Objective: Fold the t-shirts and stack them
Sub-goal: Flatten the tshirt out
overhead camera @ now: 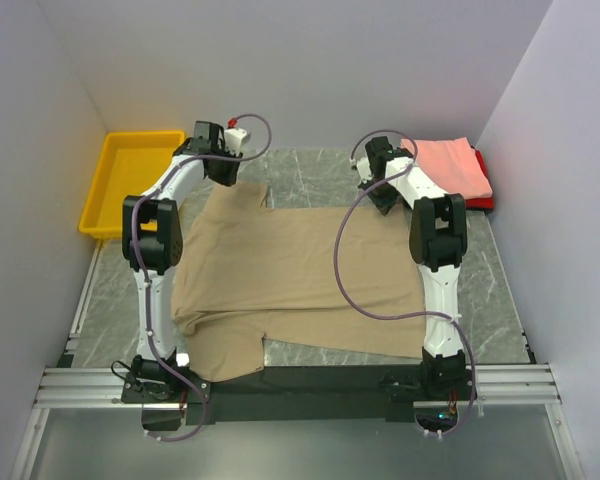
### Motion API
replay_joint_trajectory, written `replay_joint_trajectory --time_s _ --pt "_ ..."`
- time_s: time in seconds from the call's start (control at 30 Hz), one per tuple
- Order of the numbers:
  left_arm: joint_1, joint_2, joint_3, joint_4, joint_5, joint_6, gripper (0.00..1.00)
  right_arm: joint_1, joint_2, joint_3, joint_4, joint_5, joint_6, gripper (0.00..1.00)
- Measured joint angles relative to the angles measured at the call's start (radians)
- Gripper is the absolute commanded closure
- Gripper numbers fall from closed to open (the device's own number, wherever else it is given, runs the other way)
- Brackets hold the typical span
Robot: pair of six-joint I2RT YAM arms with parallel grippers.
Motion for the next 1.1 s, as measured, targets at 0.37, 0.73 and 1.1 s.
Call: replay_joint_trajectory --time_s 0.37,0.73,1.1 --pt "0.034 0.075 -0.029 -0.037 -0.01 -0.012 0.71 0.001 0.084 0.108 -0.032 0.052 -0.074 0.86" --pt "0.093 0.204 0.176 -0.052 -0.019 -0.028 0.63 0.007 0.103 0.149 0.034 0.091 -0.12 0.63" --pt "0.13 0.097 0.054 -0.029 -0.021 -0.041 0.39 -0.021 0.054 0.198 0.084 -0.013 -0.043 0.41"
